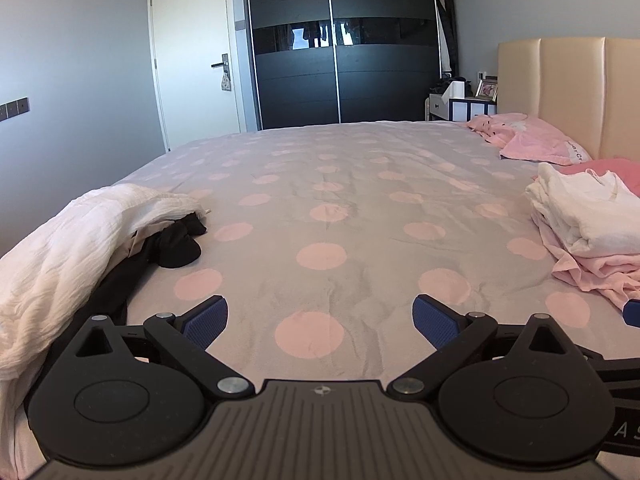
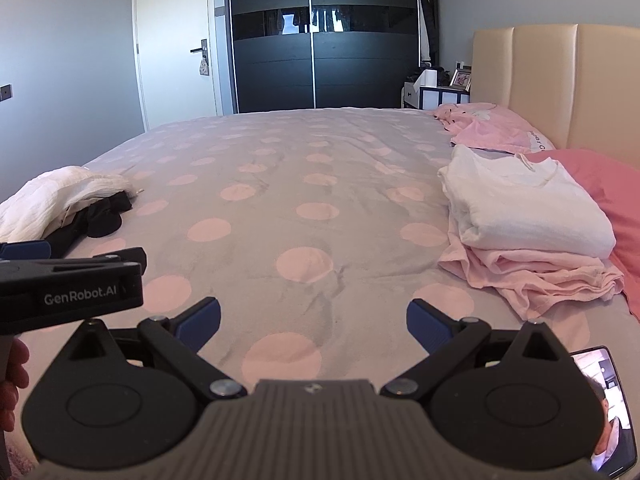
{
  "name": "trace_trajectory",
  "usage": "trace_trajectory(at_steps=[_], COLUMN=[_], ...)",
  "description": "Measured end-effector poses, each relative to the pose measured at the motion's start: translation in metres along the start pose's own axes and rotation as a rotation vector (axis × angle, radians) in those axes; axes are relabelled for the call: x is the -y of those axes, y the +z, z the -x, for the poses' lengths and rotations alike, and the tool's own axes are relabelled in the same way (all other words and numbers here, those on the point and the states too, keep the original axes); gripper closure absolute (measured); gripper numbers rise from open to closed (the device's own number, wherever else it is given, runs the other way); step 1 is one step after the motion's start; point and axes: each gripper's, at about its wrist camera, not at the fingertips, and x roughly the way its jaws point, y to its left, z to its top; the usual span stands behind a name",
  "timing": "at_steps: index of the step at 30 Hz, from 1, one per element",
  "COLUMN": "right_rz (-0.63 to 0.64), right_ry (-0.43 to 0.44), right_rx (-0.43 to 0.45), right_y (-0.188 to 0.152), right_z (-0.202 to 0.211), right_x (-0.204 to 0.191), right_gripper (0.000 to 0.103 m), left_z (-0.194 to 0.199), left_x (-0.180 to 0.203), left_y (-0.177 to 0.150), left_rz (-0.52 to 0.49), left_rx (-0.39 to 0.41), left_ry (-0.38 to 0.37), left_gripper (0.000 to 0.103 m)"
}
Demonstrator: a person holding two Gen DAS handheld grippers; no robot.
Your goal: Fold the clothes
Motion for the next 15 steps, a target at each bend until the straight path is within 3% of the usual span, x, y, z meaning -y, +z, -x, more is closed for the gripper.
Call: trace_trajectory(at_steps=[15], right_rz=[0.016], right_ry=[0.019], right_rx=[-0.018], right_y=[-0.0022], right_z=[-0.0008], right_x=[-0.0025], right_gripper=[0.003], left_z=[-0.0032], left_x=[-0.0004], left_y=[-0.0016], left_rz=[-0.01], left_rx=[-0.026], left_ry=[0.022], left_gripper=[0.002])
